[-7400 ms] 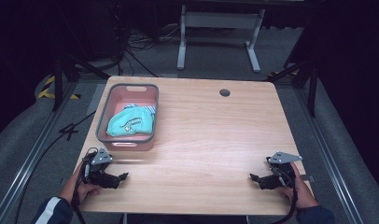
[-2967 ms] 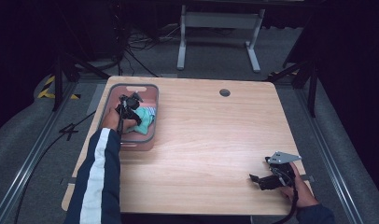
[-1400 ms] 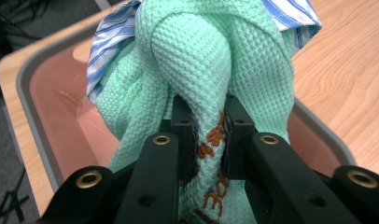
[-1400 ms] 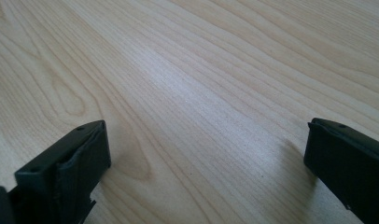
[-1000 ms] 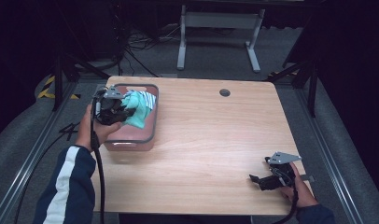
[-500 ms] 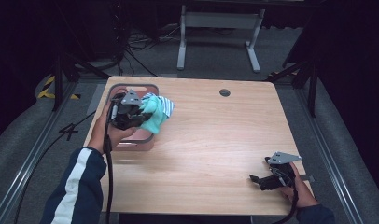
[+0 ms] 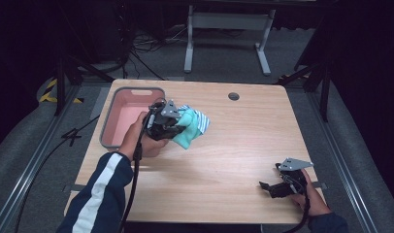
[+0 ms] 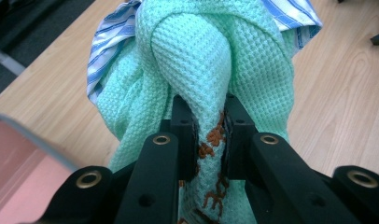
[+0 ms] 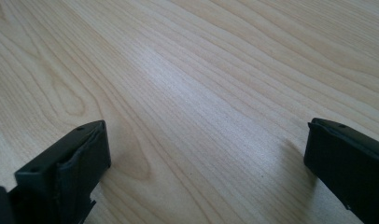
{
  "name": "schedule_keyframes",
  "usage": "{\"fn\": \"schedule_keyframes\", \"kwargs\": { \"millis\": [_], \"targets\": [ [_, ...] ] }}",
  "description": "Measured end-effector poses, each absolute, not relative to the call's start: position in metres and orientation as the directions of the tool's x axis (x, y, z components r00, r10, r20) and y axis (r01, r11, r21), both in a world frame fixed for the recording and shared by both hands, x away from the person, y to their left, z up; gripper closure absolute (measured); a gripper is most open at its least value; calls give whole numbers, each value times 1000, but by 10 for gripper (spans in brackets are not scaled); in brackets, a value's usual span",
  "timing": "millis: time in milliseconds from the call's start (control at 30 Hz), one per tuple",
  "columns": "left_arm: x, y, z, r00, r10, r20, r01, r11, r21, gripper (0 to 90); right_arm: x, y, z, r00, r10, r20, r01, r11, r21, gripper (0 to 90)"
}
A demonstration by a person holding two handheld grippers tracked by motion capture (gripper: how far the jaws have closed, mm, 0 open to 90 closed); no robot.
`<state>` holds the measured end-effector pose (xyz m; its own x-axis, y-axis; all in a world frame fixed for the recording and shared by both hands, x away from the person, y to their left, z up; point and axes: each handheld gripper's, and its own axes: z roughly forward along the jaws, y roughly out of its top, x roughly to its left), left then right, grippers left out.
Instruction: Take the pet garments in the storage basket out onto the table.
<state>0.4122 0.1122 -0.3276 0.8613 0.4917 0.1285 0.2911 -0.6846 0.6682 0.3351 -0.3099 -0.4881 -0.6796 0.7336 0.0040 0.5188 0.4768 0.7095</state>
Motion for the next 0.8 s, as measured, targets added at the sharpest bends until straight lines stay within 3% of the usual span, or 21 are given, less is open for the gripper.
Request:
{"fn": "schedule_keyframes", "kwargs": {
  "millis": [367, 800],
  "targets": [
    [421, 71, -361, 903, 420, 85, 283, -733, 618, 783, 335, -310, -488, -680, 733, 4, 519, 477, 710, 6],
    [434, 38, -409, 907, 420, 28, 335, -759, 559, 781, 335, -310, -488, -680, 733, 4, 519, 477, 710, 6]
  ]
}}
